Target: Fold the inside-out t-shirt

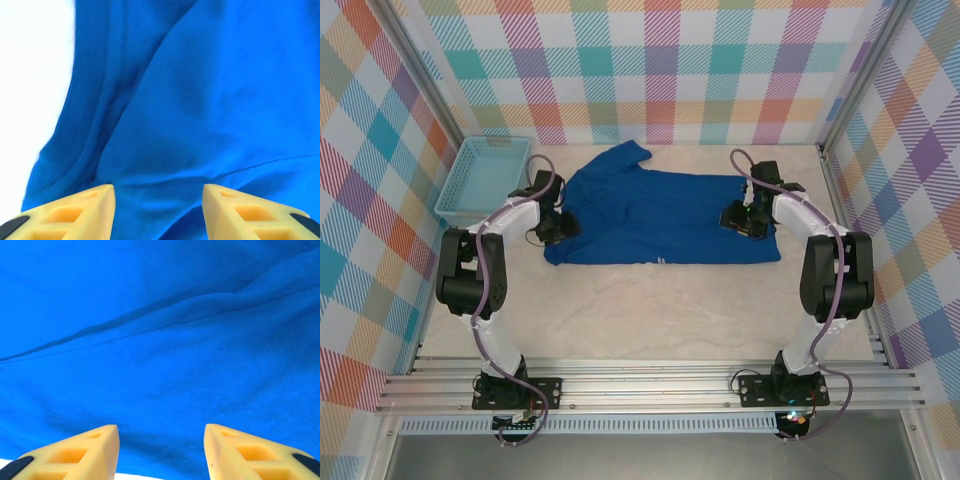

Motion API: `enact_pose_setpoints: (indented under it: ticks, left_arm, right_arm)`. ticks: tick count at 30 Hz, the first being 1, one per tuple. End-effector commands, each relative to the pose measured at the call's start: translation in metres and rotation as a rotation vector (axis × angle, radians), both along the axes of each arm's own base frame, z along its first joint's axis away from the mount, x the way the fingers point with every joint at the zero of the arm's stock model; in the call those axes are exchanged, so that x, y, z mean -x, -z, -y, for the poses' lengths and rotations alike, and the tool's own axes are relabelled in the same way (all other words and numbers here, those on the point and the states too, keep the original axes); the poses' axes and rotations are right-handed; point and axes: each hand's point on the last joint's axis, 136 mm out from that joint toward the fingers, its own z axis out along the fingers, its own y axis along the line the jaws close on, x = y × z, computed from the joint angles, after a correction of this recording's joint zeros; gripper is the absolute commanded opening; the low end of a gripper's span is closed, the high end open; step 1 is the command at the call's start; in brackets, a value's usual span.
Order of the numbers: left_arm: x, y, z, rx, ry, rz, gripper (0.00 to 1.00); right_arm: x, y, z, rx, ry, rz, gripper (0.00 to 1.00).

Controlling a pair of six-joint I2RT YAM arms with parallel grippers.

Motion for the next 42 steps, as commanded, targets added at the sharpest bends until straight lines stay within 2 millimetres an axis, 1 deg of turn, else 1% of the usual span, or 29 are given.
enact_pose_setpoints:
  ticks: [1,4,6,8,10,12,17,18,21,24,28,30,32,33,34,36,37,39,40,42]
  left_arm:
    - [0.019,-0.005,-0.011,-0.053,-0.038,-0.017,0.48]
    - [0.024,-0.002,-0.018,-0.087,-0.045,-0.014,0.48]
    - [0.026,0.001,-0.017,-0.080,-0.045,-0.027,0.48]
    - [0.027,0.004,-0.016,-0.074,-0.045,-0.028,0.47]
    - [0.028,0.005,-0.018,-0.083,-0.047,-0.019,0.43]
    - [0.029,0.008,-0.023,-0.111,-0.045,-0.027,0.33]
    - [0.031,0.012,-0.038,-0.190,-0.064,-0.038,0.11]
    - [0.033,0.010,-0.044,-0.217,-0.074,-0.042,0.08]
    - [0.040,0.006,-0.053,-0.265,-0.089,-0.052,0.04]
    - [0.053,0.008,-0.057,-0.278,-0.098,-0.084,0.00]
    - [0.071,0.014,-0.053,-0.243,-0.108,-0.111,0.00]
    - [0.076,0.008,-0.057,-0.258,-0.119,-0.101,0.00]
    - [0.076,-0.004,-0.059,-0.262,-0.129,-0.066,0.00]
    - [0.074,-0.012,-0.054,-0.235,-0.122,-0.029,0.01]
    - [0.074,-0.018,-0.048,-0.202,-0.107,-0.001,0.04]
    - [0.075,-0.028,-0.025,-0.109,-0.043,0.044,0.17]
    - [0.075,-0.030,-0.014,-0.077,-0.010,0.054,0.21]
    - [0.077,-0.029,0.010,-0.030,0.063,0.054,0.32]
    - [0.077,-0.026,0.018,-0.020,0.088,0.048,0.35]
    - [0.075,-0.020,0.028,-0.031,0.122,0.038,0.39]
  right_arm:
    - [0.008,0.013,0.013,0.041,0.035,-0.059,0.48]
    - [0.009,0.019,0.013,0.039,0.035,-0.073,0.48]
    - [0.012,0.027,0.012,0.039,0.036,-0.106,0.48]
    - [0.017,0.037,0.020,0.070,0.057,-0.141,0.48]
    - [0.021,0.046,0.029,0.097,0.075,-0.170,0.48]
    - [0.023,0.055,0.042,0.129,0.106,-0.201,0.47]
    - [0.031,0.065,0.074,0.249,0.140,-0.265,0.47]
    - [0.033,0.065,0.082,0.285,0.144,-0.276,0.47]
    - [0.035,0.065,0.094,0.352,0.145,-0.292,0.47]
    - [0.035,0.065,0.100,0.390,0.140,-0.304,0.47]
    - [0.036,0.066,0.099,0.394,0.127,-0.305,0.47]
    - [0.035,0.063,0.102,0.409,0.122,-0.296,0.47]
    - [0.031,0.056,0.100,0.407,0.114,-0.269,0.47]
    - [0.029,0.052,0.098,0.395,0.112,-0.250,0.47]
    - [0.026,0.048,0.094,0.377,0.109,-0.232,0.47]
    - [0.024,0.043,0.086,0.331,0.106,-0.211,0.47]
    - [0.023,0.043,0.084,0.318,0.105,-0.208,0.47]
    - [0.022,0.043,0.081,0.297,0.105,-0.207,0.47]
    - [0.022,0.045,0.078,0.289,0.103,-0.208,0.47]
    - [0.022,0.046,0.076,0.273,0.102,-0.211,0.47]
